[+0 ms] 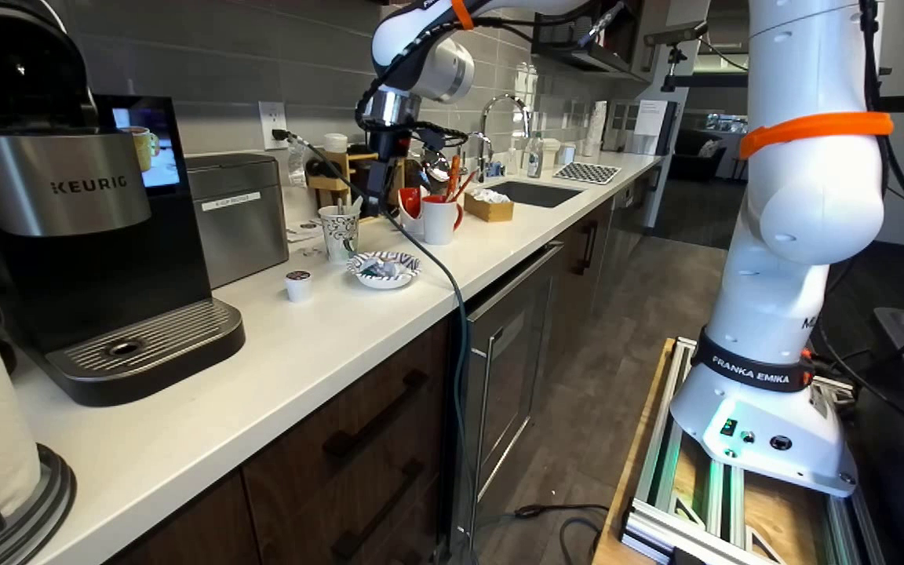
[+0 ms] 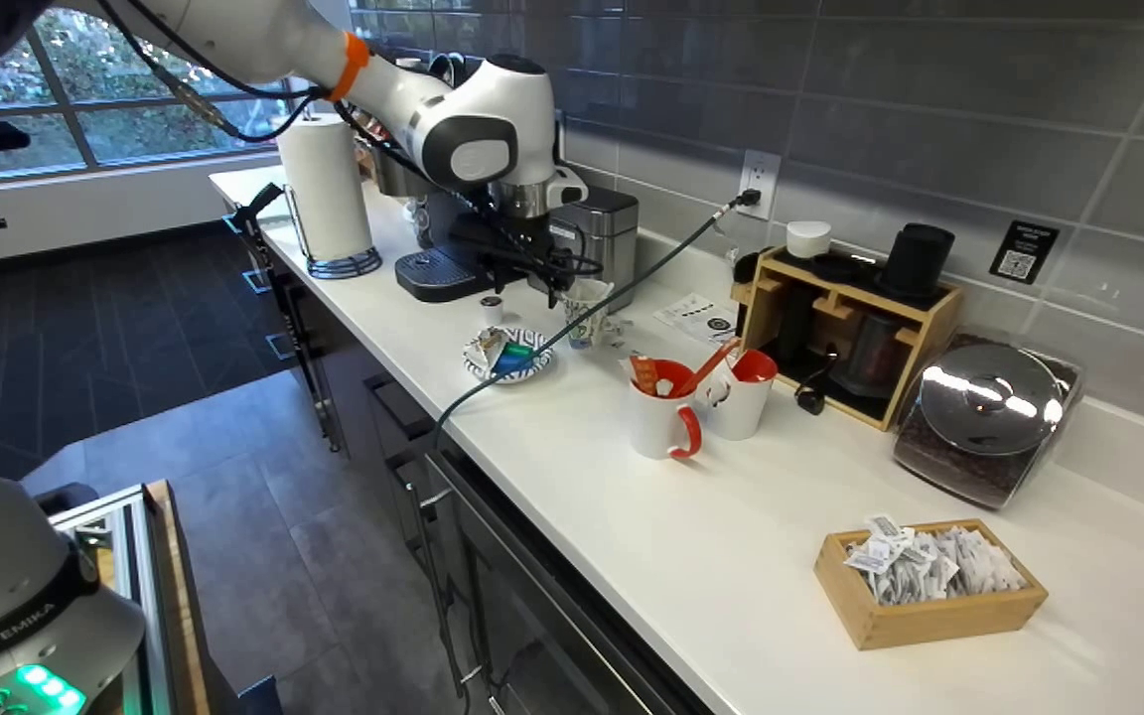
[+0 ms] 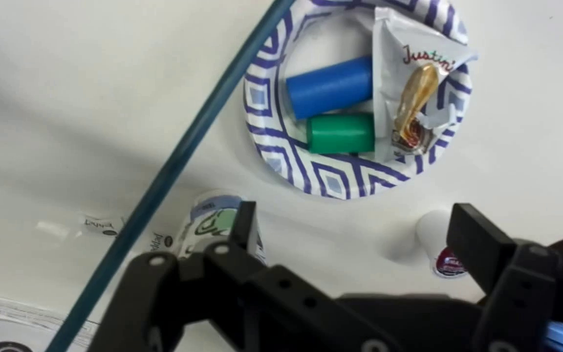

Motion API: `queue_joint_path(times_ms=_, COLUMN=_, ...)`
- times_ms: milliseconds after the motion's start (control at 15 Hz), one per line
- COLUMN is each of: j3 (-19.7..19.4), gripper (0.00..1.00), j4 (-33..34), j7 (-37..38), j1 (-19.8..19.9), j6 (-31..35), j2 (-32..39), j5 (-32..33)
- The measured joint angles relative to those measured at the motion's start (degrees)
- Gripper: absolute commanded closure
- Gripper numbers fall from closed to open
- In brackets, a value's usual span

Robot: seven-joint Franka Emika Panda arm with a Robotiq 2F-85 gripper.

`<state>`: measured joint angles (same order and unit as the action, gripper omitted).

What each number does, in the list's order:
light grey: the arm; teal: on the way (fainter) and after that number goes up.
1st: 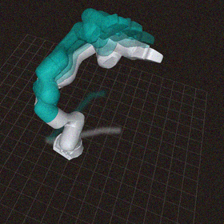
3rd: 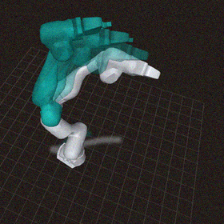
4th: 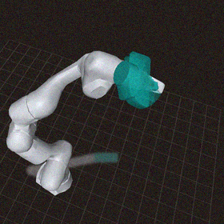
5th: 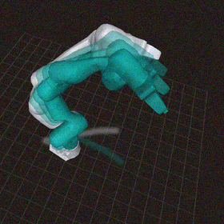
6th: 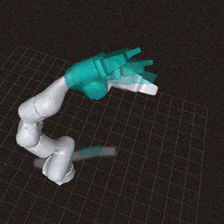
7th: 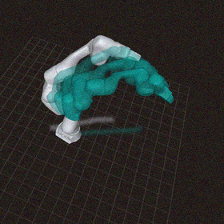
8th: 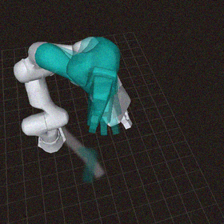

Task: Take the knives out of the coffee cup and put it into the mug cup

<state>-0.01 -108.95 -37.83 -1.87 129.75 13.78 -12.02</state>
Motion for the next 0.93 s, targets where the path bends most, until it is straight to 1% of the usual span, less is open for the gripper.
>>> queue_joint_path(times_ms=200, j3=0.4, gripper=0.00, j4=2.4, j7=0.5, j1=1.5, j6=-0.8, j2=2.1, j5=0.0)
queue_joint_path(times_ms=333, j3=0.9, gripper=0.00, j4=2.5, j7=0.8, j1=2.0, j6=-0.7, j2=2.3, j5=0.0)
queue_joint_path(times_ms=533, j3=1.5, gripper=0.00, j4=2.9, j7=4.4, j1=2.2, j6=-0.7, j2=2.4, j5=0.0)
queue_joint_path(times_ms=933, j3=2.1, gripper=0.00, j4=5.7, j7=11.2, j1=2.3, j6=-0.6, j2=4.4, j5=0.4)
